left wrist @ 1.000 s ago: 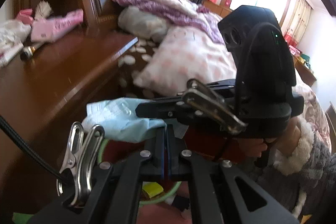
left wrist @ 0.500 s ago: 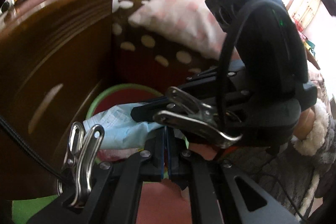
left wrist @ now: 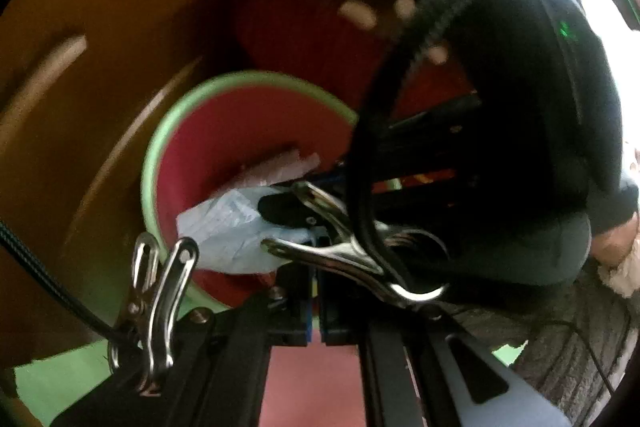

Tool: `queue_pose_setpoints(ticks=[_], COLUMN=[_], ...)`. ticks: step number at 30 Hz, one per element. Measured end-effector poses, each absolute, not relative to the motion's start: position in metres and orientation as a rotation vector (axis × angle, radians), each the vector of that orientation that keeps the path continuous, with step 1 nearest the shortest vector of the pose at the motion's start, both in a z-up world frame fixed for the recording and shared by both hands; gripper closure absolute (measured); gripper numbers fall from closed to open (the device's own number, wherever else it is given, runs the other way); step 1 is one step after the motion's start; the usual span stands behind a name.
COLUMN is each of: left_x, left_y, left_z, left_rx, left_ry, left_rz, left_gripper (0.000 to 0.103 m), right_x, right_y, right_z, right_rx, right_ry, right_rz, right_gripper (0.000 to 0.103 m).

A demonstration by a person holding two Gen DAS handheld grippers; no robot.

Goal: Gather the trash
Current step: 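Open both grippers over the red bin to drop the blue mask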

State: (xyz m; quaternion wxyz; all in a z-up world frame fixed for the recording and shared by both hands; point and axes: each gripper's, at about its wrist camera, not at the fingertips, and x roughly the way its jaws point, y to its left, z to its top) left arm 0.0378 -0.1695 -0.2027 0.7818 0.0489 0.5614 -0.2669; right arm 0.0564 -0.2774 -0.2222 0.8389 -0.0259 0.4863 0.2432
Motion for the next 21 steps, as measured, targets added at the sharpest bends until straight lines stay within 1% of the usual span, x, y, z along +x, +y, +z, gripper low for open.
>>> queue_pose_setpoints(ticks=[4,7,14,17,18,21], left_x=[0.042,0.045,0.053,0.054,0.056,0.056], left_y=[-0.168,-0.171,-0.170,-0.170,-0.168,-0.168], left_z=[-0.219,-0.223,-0.231,-0.240,-0.243,-0.244], left_rx=[0.097,0.130,0.113,0.097,0.092,0.090], left_ry=[1.251,1.252,1.279,1.305,1.315,1.324], left_rz=[-0.575,-0.561,-0.557,-0.550,-0.544,-0.525], left_gripper=[0.101,0.102,0.100,0.087,0.081,0.071], right_x=[0.063,0.065,0.070,0.069,0.070,0.070], right_y=[-0.277,-0.277,-0.276,-0.275,-0.275,-0.273], right_z=[-0.242,-0.246,-0.255,-0.255,-0.254,-0.250], right_rx=[-0.083,-0.106,-0.116,-0.118,-0.118,-0.128], right_ry=[1.075,1.070,1.100,1.104,1.100,1.101], right_rz=[0.493,0.467,0.464,0.460,0.457,0.444], right_gripper=[0.099,0.099,0.099,0.098,0.098,0.097])
